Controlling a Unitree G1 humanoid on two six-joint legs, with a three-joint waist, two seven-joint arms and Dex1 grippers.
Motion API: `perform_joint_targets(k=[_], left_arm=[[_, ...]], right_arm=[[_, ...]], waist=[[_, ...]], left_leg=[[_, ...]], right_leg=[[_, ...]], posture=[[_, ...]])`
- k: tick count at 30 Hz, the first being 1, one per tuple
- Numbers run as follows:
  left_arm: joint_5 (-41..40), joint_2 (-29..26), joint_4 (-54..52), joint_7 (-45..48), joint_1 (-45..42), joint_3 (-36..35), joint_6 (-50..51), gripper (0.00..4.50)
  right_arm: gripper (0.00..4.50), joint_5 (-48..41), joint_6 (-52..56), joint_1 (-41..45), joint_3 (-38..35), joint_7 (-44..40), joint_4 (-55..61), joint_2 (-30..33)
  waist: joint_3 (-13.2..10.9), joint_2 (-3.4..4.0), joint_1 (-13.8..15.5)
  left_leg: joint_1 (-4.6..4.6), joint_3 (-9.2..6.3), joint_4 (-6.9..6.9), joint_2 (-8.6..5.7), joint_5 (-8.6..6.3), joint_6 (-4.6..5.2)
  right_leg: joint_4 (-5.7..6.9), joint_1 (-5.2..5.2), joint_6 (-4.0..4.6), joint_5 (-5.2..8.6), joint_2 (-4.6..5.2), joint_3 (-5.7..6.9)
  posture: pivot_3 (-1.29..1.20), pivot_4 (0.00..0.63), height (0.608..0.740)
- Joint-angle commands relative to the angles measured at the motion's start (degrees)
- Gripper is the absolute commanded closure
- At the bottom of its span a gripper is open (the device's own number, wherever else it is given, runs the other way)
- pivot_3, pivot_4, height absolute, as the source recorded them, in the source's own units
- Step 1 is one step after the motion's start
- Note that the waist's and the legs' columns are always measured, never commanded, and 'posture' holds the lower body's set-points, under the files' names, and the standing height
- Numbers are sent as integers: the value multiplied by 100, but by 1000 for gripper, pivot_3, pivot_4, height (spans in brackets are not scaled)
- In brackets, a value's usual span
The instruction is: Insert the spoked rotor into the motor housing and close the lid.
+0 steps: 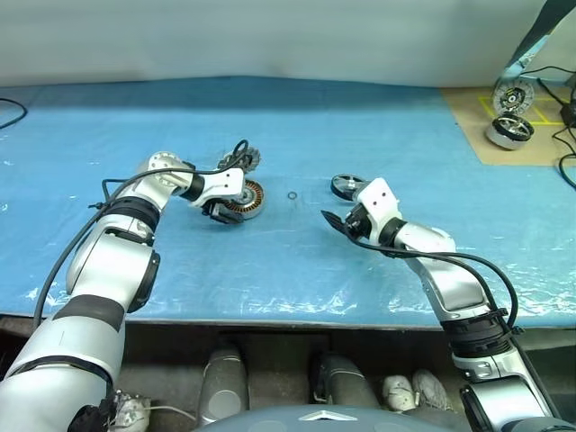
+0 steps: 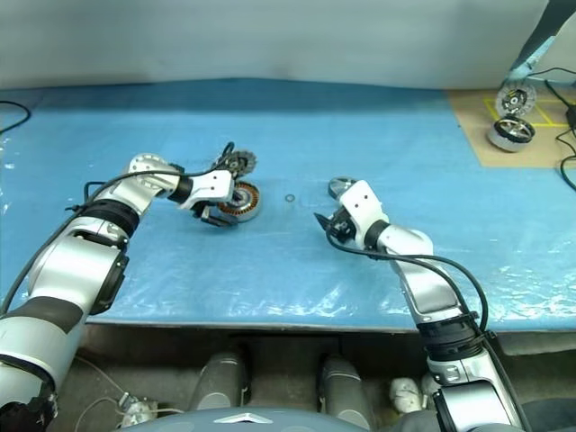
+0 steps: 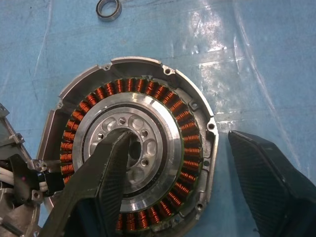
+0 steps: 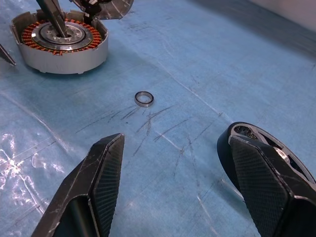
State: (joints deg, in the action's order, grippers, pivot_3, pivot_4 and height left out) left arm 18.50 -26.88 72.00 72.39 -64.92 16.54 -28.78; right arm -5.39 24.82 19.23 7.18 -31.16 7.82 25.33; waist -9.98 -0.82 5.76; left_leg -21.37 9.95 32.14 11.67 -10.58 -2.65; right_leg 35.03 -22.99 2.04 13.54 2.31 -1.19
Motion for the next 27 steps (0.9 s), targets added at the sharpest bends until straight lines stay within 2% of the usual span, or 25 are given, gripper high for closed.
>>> perform_joint_targets(k=[1, 3, 19, 27], left_arm=[[89, 23, 36, 158, 107, 133, -185, 1770], [156, 16, 17, 37, 156, 189, -376, 2351], [-97, 296, -355, 910, 475, 284, -1416, 2351], [-231, 404, -596, 1194, 610, 350, -1388, 2351]], right_arm=[[910, 7, -32, 13, -123, 25, 332, 49], [910, 6, -25, 0, -121, 30, 339, 48], [910, -43, 38, -78, -223, 30, 432, 135], [910, -51, 65, -87, -258, 30, 483, 144]], waist=[[0, 0, 4], [3, 5, 8], [4, 8, 28], [5, 8, 29]], left_leg=[[0, 0, 0, 1, 0, 0], [2, 0, 0, 1, 0, 0], [19, 2, 0, 2, 1, 2], [22, 3, 1, 4, 3, 5]], right_leg=[[0, 0, 0, 0, 0, 0], [0, 3, 0, 0, 1, 0], [5, 18, 0, 0, 7, -1], [11, 18, 1, 1, 7, -1]], posture=[[0, 150, 740], [0, 150, 740], [0, 150, 740], [0, 150, 740]])
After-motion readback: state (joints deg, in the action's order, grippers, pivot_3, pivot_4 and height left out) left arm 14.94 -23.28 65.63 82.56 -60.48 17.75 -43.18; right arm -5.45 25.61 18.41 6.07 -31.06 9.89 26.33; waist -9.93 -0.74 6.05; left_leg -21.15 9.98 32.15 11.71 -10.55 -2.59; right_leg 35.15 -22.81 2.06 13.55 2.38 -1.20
